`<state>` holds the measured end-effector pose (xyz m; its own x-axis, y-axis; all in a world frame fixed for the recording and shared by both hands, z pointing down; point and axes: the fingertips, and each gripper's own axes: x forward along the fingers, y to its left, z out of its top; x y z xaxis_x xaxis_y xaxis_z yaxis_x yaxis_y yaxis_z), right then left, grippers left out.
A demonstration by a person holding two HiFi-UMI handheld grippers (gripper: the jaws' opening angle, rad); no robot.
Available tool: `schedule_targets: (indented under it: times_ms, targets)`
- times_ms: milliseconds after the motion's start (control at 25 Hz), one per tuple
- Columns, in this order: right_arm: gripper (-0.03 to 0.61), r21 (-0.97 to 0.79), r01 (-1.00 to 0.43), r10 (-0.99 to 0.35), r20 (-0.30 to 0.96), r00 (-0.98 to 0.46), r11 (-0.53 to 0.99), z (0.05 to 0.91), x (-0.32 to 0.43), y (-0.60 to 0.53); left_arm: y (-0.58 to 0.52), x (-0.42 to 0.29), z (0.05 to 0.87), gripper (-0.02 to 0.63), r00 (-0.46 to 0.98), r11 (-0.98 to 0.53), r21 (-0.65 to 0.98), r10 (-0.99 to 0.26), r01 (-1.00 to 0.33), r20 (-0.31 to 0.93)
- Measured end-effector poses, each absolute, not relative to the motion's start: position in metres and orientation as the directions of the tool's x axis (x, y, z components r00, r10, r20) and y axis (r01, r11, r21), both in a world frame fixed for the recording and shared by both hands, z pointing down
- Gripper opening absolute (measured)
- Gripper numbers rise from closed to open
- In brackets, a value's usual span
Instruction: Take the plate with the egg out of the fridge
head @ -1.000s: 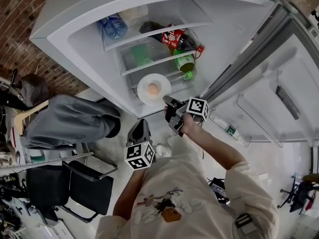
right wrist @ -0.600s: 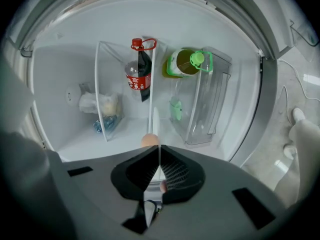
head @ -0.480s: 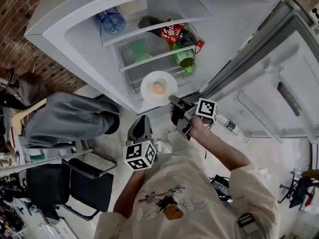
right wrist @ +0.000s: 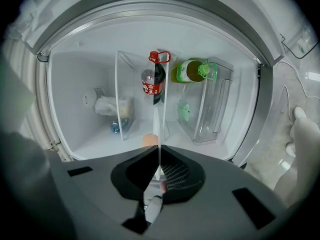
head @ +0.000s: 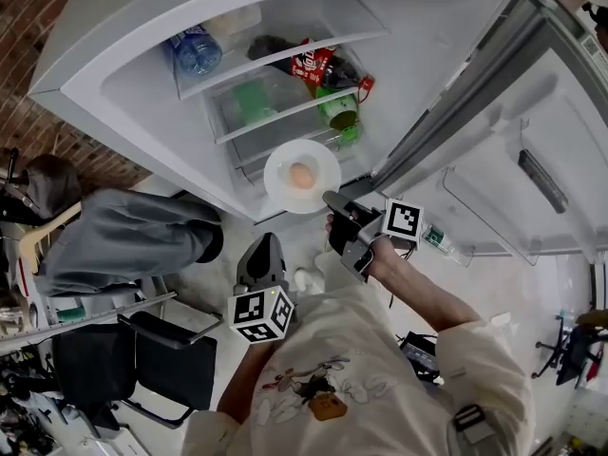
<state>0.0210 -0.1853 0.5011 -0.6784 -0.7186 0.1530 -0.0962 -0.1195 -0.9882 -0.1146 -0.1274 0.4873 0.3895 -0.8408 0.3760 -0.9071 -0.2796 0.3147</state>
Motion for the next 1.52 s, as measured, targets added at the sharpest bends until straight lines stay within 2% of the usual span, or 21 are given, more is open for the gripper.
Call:
schedule_targets:
  times_ms: [360, 1520]
  targets:
    - [0.020, -0.994, -0.051, -0.748, 0.103, -0.656, -0.092, 0.475, 0.033, -0.166, -0.116, -0.110, 0.477, 0.009, 0.413, -0.304, 0.322, -0.838, -0.896, 0.356]
    - [0.020, -0.995, -0.065, -0.771, 0.104, -0.628, -0.081, 0.448, 0.054, -0.125, -0.095, -0.104, 0.459, 0.009, 0.433, -0.333, 0.319, -0.841, -0.887, 0.325]
